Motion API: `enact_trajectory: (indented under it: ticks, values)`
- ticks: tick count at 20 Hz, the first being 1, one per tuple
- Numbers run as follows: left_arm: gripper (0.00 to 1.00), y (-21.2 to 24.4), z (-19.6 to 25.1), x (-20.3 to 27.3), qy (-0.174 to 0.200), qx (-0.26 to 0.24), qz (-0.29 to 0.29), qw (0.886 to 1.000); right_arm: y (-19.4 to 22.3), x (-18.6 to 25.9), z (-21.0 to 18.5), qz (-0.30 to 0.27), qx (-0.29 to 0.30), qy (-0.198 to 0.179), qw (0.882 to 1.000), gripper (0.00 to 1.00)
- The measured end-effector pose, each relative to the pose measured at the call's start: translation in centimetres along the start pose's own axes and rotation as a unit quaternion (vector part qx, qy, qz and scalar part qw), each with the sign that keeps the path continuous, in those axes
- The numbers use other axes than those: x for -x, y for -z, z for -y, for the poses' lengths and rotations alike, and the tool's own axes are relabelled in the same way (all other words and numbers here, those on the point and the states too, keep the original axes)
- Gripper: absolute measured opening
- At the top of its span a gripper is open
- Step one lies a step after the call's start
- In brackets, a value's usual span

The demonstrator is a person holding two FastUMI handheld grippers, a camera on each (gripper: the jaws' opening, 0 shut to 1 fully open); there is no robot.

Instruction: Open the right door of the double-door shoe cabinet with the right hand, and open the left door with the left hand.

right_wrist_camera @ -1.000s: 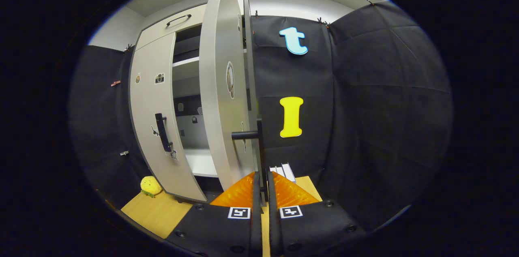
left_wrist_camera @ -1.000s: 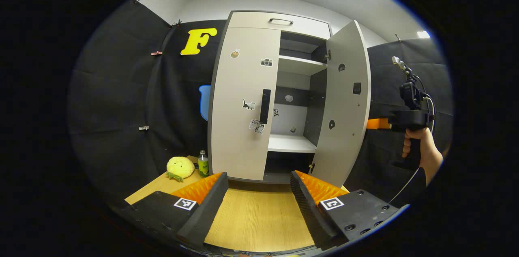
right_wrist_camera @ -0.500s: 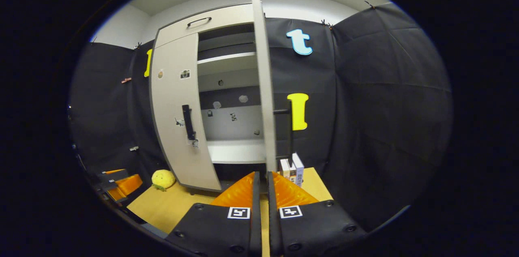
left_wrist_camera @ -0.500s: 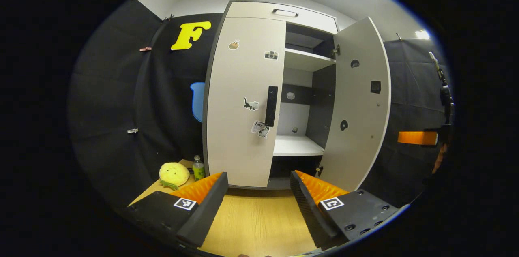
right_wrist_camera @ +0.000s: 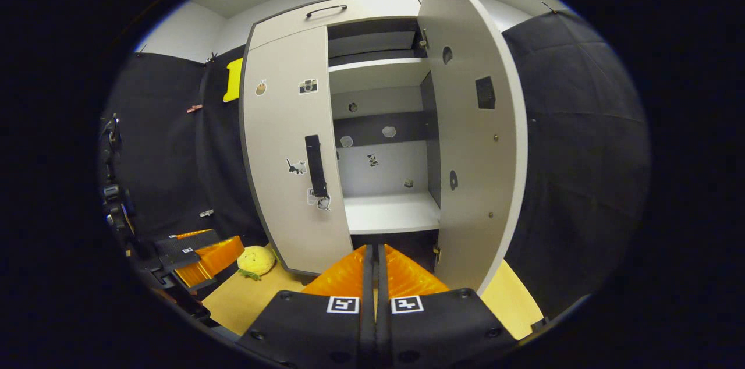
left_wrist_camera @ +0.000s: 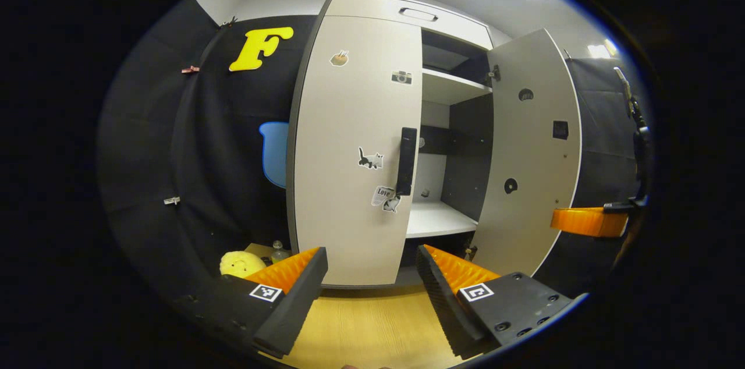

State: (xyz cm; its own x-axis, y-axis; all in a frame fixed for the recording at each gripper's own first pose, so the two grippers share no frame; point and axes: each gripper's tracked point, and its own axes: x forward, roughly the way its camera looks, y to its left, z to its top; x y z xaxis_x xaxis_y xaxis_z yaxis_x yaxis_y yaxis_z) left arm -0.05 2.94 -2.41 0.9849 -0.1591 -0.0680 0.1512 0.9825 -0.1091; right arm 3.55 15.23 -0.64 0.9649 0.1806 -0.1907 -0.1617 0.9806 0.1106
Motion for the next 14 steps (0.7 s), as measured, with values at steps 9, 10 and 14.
enact_trajectory:
  ticks: [9,10,14]
  values:
    - [0.95,-5.0,0.5,-8.1,0.007,-0.007,0.028,1.0,-1.2,-3.4,0.2,0.051,0.0,0.023,0.998,0.09]
    - [0.95,-5.6,1.0,-9.3,0.008,-0.007,0.028,1.0,-1.3,-3.7,0.5,0.055,-0.003,0.023,0.998,0.17]
    - [0.95,-7.5,2.8,-13.8,0.002,-0.023,0.031,0.999,0.0,-5.3,2.2,0.049,0.0,0.024,0.999,0.63]
